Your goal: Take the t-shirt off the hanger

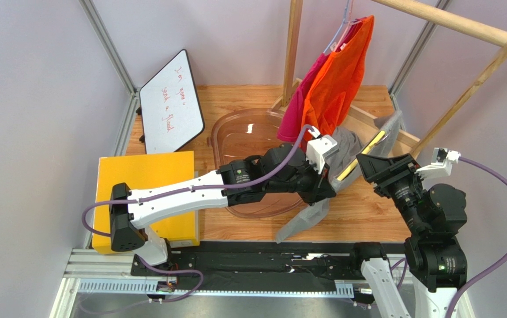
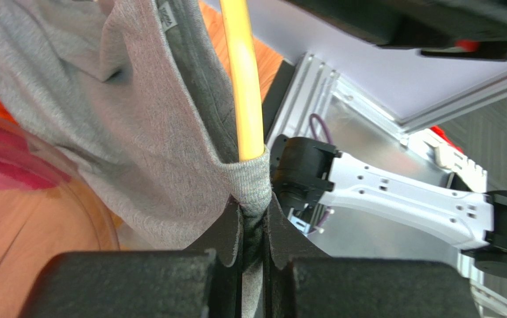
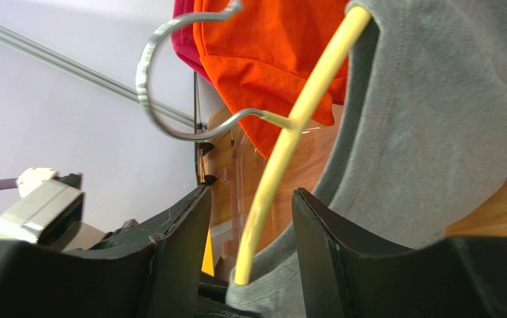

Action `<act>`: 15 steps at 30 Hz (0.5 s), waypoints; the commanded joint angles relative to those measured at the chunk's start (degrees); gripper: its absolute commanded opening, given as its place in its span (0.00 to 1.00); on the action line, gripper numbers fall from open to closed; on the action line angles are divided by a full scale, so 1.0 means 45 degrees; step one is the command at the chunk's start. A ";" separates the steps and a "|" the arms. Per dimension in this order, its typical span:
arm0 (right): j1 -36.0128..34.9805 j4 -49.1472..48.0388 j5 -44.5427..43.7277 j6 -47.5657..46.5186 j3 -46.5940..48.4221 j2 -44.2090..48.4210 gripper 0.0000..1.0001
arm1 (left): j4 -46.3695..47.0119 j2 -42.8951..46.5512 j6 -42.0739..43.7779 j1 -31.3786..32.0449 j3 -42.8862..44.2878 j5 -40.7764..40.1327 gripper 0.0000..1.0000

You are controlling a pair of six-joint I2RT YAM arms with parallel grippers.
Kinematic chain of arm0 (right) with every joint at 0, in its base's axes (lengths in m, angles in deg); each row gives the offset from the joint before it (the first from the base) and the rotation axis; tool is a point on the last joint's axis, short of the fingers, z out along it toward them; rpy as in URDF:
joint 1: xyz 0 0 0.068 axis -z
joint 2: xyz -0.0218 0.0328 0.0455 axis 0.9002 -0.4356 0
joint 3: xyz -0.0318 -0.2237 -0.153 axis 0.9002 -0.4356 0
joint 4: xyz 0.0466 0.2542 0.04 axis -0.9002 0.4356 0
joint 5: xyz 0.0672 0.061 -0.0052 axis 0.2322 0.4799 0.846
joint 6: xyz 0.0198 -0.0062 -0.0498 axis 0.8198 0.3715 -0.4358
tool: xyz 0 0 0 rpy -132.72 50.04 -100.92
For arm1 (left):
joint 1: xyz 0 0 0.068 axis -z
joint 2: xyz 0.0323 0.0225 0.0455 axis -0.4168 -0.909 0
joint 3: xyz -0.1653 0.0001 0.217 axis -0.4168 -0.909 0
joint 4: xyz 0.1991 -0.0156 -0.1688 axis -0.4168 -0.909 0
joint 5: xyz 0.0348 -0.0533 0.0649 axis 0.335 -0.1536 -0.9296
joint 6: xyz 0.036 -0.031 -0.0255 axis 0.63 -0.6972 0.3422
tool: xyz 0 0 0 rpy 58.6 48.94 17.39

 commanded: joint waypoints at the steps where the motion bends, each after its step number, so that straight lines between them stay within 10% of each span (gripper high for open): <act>1: -0.0058 -0.0203 -0.0243 -0.0450 0.0219 -0.0183 0.54 | 0.1699 0.0959 -0.0160 0.0011 0.0133 0.1094 0.00; 9: -0.0078 -0.1276 0.0303 -0.0294 -0.0133 -0.0321 0.50 | 0.1915 0.0843 -0.0278 0.0011 0.0113 0.2052 0.00; 15: -0.0059 -0.1629 -0.0224 -0.0001 -0.0582 0.0090 0.29 | 0.1757 0.0958 -0.0239 0.0011 0.0153 0.2501 0.00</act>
